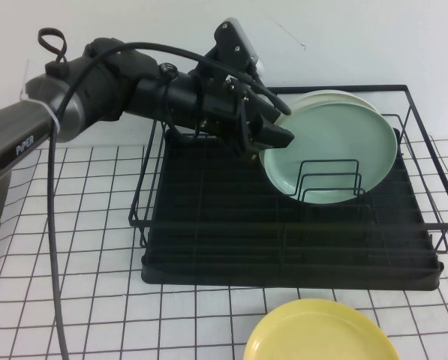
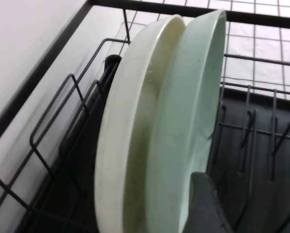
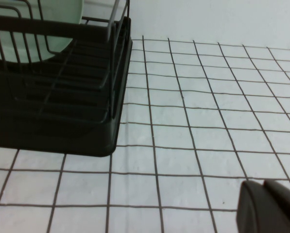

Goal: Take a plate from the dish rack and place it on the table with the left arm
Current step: Grasp the plate from the shelf

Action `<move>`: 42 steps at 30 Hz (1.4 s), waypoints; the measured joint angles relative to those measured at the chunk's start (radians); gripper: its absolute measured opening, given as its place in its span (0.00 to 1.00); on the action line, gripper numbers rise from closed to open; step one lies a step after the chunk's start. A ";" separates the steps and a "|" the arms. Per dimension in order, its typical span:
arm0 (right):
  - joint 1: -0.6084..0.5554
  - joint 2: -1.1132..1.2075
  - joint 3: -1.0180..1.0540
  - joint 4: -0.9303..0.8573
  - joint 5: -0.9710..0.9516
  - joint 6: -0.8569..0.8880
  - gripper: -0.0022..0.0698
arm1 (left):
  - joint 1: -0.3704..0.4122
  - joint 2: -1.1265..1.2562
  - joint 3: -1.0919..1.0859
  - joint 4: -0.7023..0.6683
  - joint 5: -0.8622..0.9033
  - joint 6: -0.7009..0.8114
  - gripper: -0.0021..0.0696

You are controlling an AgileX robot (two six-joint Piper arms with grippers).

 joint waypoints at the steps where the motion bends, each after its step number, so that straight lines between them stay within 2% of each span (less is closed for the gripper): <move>1: 0.000 0.000 0.000 0.000 0.000 0.000 0.03 | 0.000 0.002 0.000 -0.005 -0.007 0.005 0.56; 11: 0.000 0.000 0.000 0.000 0.000 0.000 0.03 | 0.000 0.047 -0.005 -0.061 -0.064 0.079 0.56; 24: 0.000 0.000 0.000 0.000 0.000 0.000 0.03 | 0.000 0.087 -0.006 -0.123 -0.072 0.154 0.51; 42: 0.000 0.000 0.000 0.000 0.000 0.000 0.03 | 0.000 0.164 -0.006 -0.314 -0.102 0.305 0.49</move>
